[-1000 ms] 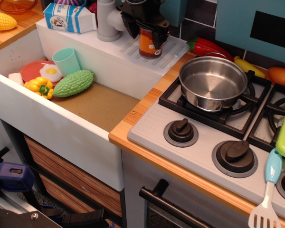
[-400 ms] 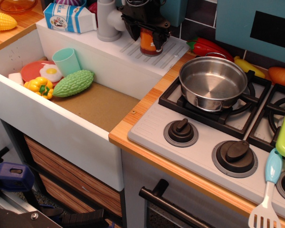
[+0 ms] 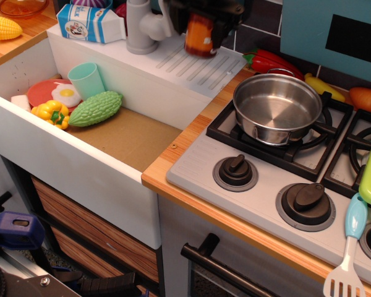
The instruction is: Put can in pot
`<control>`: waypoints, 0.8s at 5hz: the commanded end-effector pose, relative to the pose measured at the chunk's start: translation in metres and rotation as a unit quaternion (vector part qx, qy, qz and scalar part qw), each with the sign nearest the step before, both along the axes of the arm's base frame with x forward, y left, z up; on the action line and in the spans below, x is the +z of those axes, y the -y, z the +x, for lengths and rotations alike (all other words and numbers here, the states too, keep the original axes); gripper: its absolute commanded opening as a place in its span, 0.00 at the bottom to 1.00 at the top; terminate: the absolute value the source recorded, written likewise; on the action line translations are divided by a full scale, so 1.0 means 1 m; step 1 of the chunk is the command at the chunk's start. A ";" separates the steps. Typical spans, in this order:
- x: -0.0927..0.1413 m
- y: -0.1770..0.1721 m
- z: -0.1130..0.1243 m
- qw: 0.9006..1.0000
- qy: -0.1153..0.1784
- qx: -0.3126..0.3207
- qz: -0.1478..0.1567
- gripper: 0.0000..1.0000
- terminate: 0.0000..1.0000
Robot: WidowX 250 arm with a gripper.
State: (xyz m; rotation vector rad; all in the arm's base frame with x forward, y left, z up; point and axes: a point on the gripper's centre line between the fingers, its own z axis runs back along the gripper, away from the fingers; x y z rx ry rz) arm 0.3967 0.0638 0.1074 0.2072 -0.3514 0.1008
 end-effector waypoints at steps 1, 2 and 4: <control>0.064 0.038 -0.016 0.998 0.021 0.050 0.027 0.00 0.00; 0.073 0.074 -0.024 0.997 -0.008 0.077 0.011 0.00 0.00; 0.063 0.118 -0.035 0.991 -0.032 0.125 -0.036 0.00 0.00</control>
